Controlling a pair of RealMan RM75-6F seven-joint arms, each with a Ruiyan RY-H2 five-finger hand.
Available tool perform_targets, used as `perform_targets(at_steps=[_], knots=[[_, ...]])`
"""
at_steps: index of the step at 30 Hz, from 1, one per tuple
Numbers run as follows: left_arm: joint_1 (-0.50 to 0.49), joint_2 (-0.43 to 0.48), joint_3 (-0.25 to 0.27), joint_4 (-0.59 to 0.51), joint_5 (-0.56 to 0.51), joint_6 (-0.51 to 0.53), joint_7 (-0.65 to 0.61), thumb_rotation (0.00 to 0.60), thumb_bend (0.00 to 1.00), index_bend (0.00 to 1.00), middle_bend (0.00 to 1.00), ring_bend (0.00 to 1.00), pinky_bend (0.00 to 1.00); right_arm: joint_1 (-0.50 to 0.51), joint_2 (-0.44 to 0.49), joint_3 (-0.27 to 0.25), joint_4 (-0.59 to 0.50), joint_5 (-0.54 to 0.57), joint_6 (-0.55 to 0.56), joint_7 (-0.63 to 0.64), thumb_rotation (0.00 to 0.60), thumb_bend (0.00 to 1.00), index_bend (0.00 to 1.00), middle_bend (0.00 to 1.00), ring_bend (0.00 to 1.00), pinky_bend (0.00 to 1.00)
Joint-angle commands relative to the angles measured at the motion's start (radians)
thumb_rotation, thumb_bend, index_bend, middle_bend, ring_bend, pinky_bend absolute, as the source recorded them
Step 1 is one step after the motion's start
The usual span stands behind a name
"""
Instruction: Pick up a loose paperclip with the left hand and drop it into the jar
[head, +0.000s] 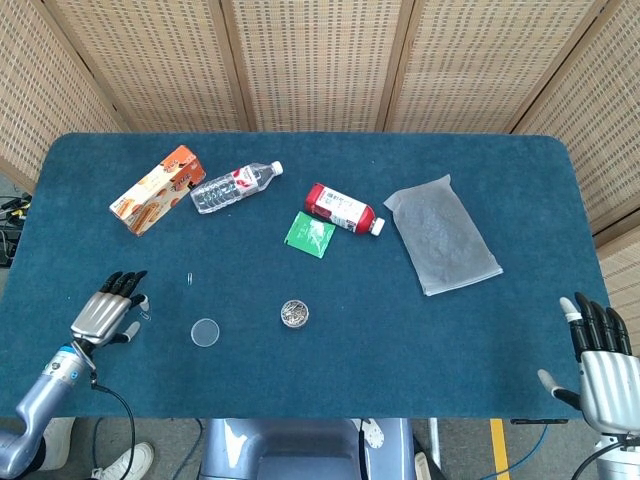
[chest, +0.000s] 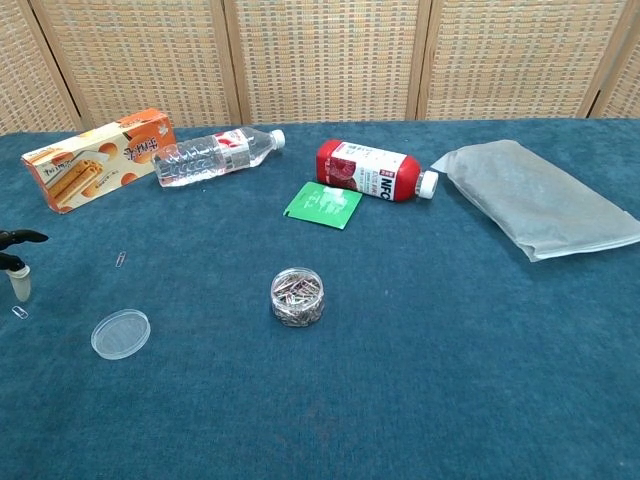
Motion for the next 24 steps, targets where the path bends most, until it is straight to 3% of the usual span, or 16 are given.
perform_targets(at_steps=[1, 24], knots=[[-0.002, -0.006, 0.003, 0.001, -0.004, -0.003, 0.006, 0.600, 0.42, 0.42, 0.00, 0.00, 0.00, 0.000, 0.000, -0.001, 0.000, 0.000, -0.001, 0.001, 0.600, 0.00, 0.00, 0.00, 0.00, 0.00], [0.002, -0.032, 0.019, 0.037, -0.031, -0.003, -0.040, 0.600, 0.43, 0.45, 0.00, 0.00, 0.00, 0.004, 0.007, -0.005, 0.000, -0.001, -0.011, 0.020, 0.600, 0.00, 0.00, 0.00, 0.00, 0.00]])
